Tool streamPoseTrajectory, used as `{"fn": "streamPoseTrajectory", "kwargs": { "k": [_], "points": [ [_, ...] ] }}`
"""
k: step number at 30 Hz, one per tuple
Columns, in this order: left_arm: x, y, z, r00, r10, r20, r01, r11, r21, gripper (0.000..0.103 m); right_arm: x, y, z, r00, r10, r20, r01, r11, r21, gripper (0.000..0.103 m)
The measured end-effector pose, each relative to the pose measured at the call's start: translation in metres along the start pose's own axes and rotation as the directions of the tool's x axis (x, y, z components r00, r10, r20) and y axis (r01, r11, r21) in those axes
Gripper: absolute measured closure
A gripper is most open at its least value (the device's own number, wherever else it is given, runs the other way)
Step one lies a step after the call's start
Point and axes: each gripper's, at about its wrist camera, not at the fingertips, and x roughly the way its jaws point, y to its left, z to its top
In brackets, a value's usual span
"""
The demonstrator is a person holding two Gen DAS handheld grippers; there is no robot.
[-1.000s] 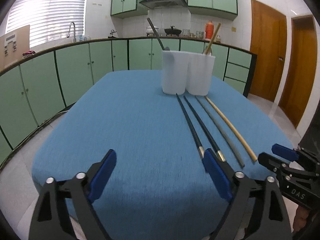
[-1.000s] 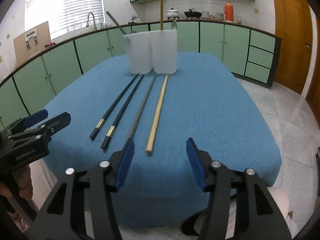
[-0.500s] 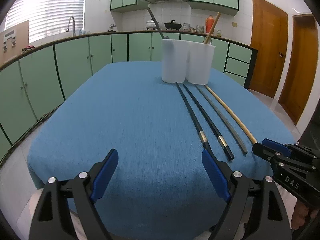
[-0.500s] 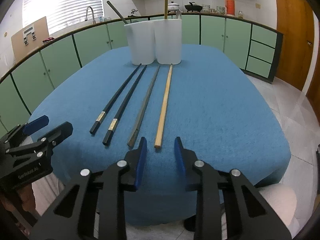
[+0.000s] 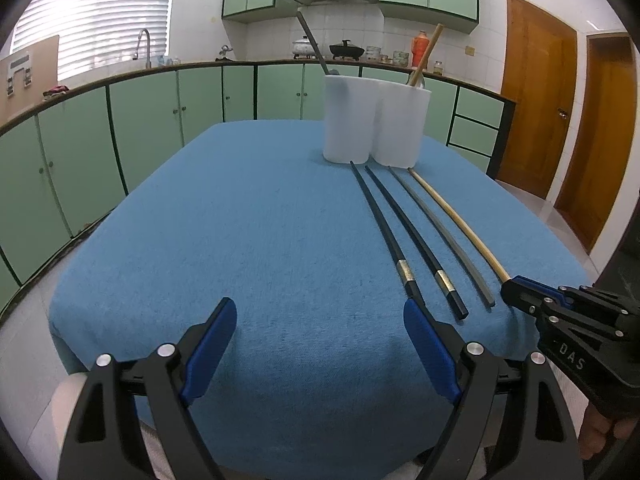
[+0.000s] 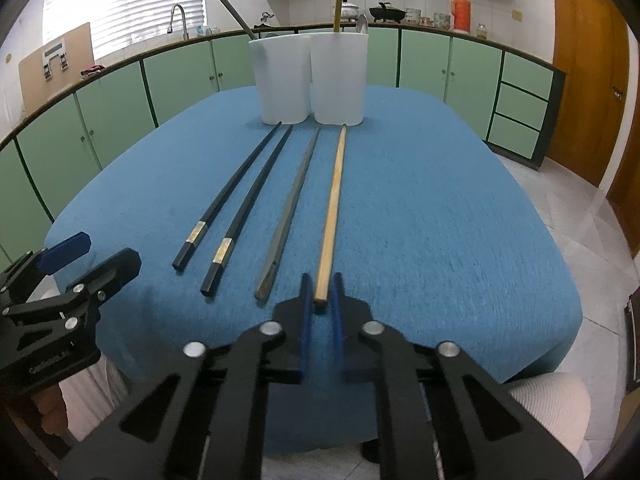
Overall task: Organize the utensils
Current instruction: 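Grasp a black chopstick with the left tool while the right holds its wooden chopstick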
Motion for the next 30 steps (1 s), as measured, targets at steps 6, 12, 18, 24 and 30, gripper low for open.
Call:
{"fn": "streamPoseTrajectory", "kwargs": {
  "k": [6,12,18,24,30],
  "points": [
    [0.002,-0.006,0.001,1.0,-0.018,-0.008,0.018,1.0,0.013,0.024,-0.003,-0.005,-0.002,1.0,-0.023,0.007,0.023,1.0,0.004,0.097],
    [0.007,-0.016,0.004,0.998,-0.05,-0.035,0.051,0.999,0.017,0.03,-0.006,-0.01,-0.003,1.0,-0.024,0.004,0.024,1.0,0.012,0.097],
    [0.016,-0.023,0.006,0.997,-0.05,-0.06,0.051,0.999,0.007,0.04,-0.007,-0.015,-0.003,1.0,-0.012,0.006,0.012,1.0,0.019,0.097],
    [0.018,-0.032,0.007,0.997,-0.042,-0.068,0.044,0.999,0.019,0.061,-0.007,-0.016,-0.004,1.0,-0.002,0.007,0.002,1.0,0.022,0.097],
    [0.021,-0.043,0.008,0.996,-0.041,-0.083,0.044,0.999,0.031,0.078,-0.007,-0.017,-0.003,1.0,0.005,0.006,-0.005,1.0,0.028,0.097]
  ]
}}
